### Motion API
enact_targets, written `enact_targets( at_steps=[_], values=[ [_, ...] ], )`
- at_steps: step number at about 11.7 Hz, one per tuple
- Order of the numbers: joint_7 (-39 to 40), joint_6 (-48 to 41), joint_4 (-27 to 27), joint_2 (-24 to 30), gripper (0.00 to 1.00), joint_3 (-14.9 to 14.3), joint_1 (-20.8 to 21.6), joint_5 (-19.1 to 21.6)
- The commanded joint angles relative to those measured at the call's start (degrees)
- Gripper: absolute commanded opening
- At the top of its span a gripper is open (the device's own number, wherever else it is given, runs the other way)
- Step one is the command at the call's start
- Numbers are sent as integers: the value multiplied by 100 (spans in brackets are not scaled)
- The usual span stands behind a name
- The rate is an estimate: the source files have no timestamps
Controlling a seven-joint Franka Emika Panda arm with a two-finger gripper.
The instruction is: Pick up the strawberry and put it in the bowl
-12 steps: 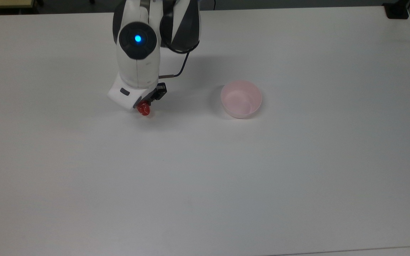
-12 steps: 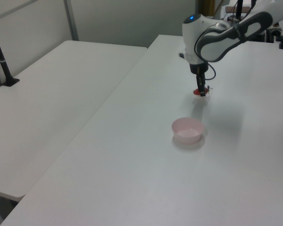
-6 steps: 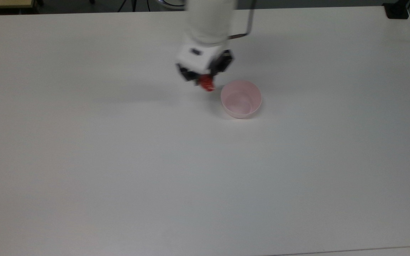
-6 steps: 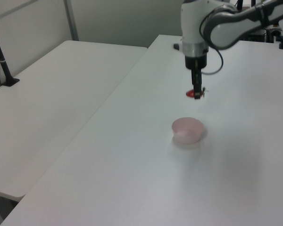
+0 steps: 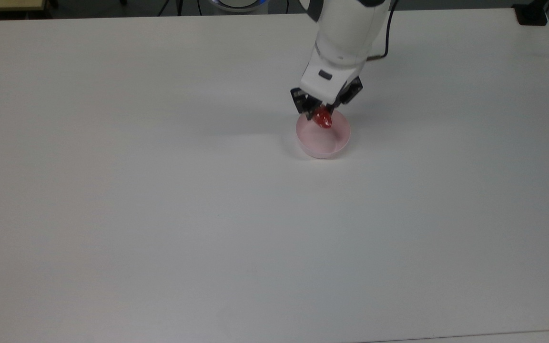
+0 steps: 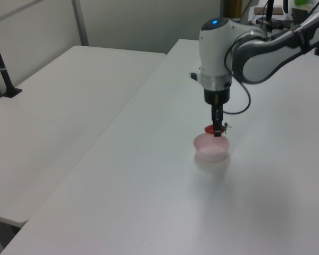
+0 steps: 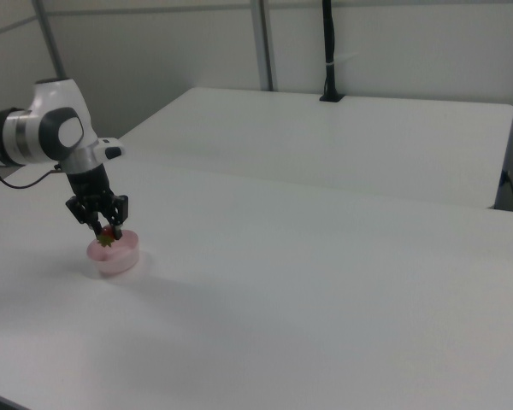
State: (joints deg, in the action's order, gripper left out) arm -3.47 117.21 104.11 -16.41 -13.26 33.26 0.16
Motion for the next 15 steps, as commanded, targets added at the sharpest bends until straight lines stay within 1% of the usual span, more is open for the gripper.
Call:
enact_targets(
  at_steps=[1, 2, 4, 5, 6, 8, 9, 10, 12, 14, 15],
  values=[
    [-434, 303, 13, -143, 100, 16, -4, 72],
    [-566, 303, 4, -143, 100, 104, -3, 64],
    [-996, 268, -4, -47, 100, 149, -21, -41],
    [-1076, 189, -4, 240, 100, 192, -186, -138],
    [-1069, 15, -22, 469, 100, 219, -458, -165],
    [-981, -617, -380, 813, 100, 455, -1160, -200],
    [-807, -951, -530, 945, 100, 500, -1477, -322],
    [-518, -1285, -619, 1051, 100, 509, -1663, -419],
    [-7, -1665, -751, 1200, 100, 509, -2076, -429],
    [153, -1884, -978, 1245, 100, 509, -2462, -376],
    [153, -2007, -1067, 1254, 100, 509, -2517, -358]
  ],
)
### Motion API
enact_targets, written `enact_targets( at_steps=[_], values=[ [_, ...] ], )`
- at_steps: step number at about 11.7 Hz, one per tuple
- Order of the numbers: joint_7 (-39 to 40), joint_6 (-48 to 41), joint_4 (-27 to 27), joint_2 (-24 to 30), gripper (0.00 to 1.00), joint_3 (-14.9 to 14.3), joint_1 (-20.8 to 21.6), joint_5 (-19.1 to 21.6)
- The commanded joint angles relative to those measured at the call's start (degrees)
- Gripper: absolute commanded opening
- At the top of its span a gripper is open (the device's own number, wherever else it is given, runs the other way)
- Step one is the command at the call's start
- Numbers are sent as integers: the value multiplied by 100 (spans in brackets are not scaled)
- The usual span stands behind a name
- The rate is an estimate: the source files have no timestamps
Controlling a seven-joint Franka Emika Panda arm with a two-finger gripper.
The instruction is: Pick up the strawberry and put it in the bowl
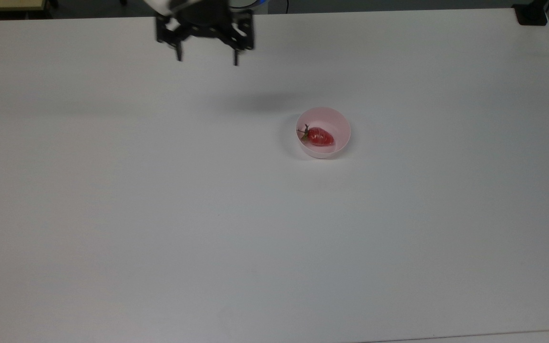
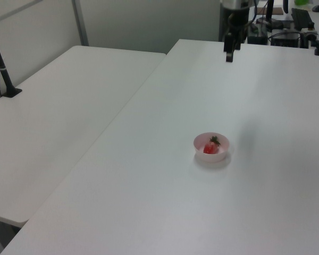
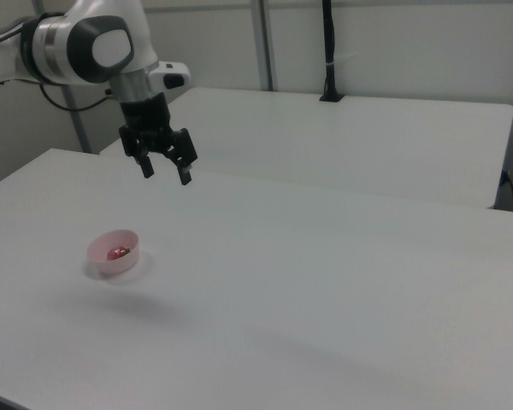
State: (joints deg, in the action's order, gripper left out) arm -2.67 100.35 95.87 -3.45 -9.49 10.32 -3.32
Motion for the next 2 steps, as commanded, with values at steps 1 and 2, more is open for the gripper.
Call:
enact_targets(
  at_steps=[1, 2],
  values=[
    [74, -340, -279, -33, 100, 123, -224, -2],
    [82, -340, -280, -33, 100, 97, -224, -2]
  ],
)
